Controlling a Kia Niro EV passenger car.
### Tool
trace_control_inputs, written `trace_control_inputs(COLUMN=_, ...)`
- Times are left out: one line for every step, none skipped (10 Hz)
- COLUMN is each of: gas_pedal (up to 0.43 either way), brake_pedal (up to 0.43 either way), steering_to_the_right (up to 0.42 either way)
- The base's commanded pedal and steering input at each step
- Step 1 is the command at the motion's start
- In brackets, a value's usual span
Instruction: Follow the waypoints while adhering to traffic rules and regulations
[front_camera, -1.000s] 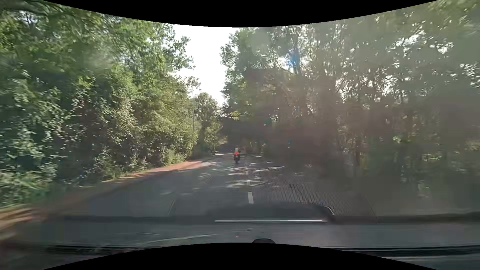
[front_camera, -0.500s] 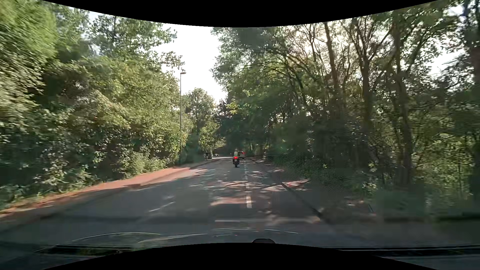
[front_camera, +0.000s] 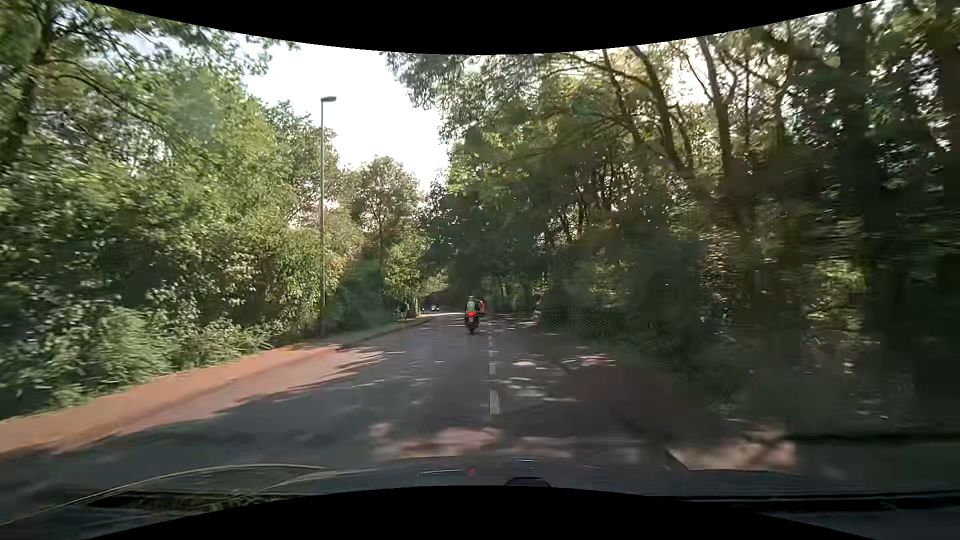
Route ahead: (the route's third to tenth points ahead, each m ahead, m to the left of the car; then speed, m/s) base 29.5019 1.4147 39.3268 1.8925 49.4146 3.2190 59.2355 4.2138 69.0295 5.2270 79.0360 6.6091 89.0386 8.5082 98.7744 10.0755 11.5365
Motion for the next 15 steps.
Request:
trace_control_inputs(gas_pedal=0.079, brake_pedal=0.000, steering_to_the_right=-0.008)
trace_control_inputs(gas_pedal=0.079, brake_pedal=0.000, steering_to_the_right=-0.008)
trace_control_inputs(gas_pedal=0.067, brake_pedal=0.000, steering_to_the_right=-0.008)
trace_control_inputs(gas_pedal=0.067, brake_pedal=0.000, steering_to_the_right=-0.008)
trace_control_inputs(gas_pedal=0.067, brake_pedal=0.000, steering_to_the_right=-0.008)
trace_control_inputs(gas_pedal=0.067, brake_pedal=0.000, steering_to_the_right=-0.009)
trace_control_inputs(gas_pedal=0.067, brake_pedal=0.000, steering_to_the_right=-0.017)
trace_control_inputs(gas_pedal=0.067, brake_pedal=0.000, steering_to_the_right=-0.020)
trace_control_inputs(gas_pedal=0.067, brake_pedal=0.000, steering_to_the_right=-0.019)
trace_control_inputs(gas_pedal=0.067, brake_pedal=0.000, steering_to_the_right=-0.015)
trace_control_inputs(gas_pedal=0.067, brake_pedal=0.000, steering_to_the_right=-0.010)
trace_control_inputs(gas_pedal=0.067, brake_pedal=0.000, steering_to_the_right=-0.005)
trace_control_inputs(gas_pedal=0.067, brake_pedal=0.000, steering_to_the_right=-0.005)
trace_control_inputs(gas_pedal=0.079, brake_pedal=0.000, steering_to_the_right=-0.006)
trace_control_inputs(gas_pedal=0.087, brake_pedal=0.000, steering_to_the_right=-0.006)
